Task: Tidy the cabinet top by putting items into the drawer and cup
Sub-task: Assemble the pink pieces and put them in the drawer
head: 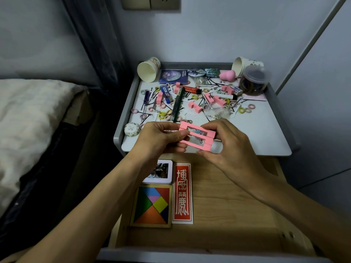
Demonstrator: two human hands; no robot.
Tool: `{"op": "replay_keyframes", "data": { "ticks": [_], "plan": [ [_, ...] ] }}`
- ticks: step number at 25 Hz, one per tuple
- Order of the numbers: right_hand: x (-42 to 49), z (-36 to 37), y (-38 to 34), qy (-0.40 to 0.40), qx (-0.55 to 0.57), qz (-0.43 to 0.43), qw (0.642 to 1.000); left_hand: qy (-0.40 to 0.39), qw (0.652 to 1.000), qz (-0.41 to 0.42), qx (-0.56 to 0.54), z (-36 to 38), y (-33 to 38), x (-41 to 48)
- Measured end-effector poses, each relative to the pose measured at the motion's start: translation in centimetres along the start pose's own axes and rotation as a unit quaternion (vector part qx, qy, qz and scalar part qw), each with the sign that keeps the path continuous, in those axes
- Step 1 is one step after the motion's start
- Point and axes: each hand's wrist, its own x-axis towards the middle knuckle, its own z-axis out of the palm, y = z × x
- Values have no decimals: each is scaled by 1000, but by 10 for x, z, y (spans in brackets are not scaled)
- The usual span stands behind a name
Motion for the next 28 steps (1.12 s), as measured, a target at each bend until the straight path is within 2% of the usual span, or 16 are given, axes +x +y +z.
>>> {"op": "replay_keyframes", "data": {
  "ticks": [7,13,22,28],
  "plan": [
    [-3,-1,-4,13,-55,-14,998,-3,1000,-3,-5,0,0,-2],
    [-1,1,-3,17,-50,-12,999,-10,1000,-12,-7,-1,0,-1],
    [0,1,-2,22,-34,-10,999,4,1000,19,3,-2,-1,-1],
    [-1,3,-2,14,-28,-36,999,22,1000,18,13,-9,2,-5]
  ]
}}
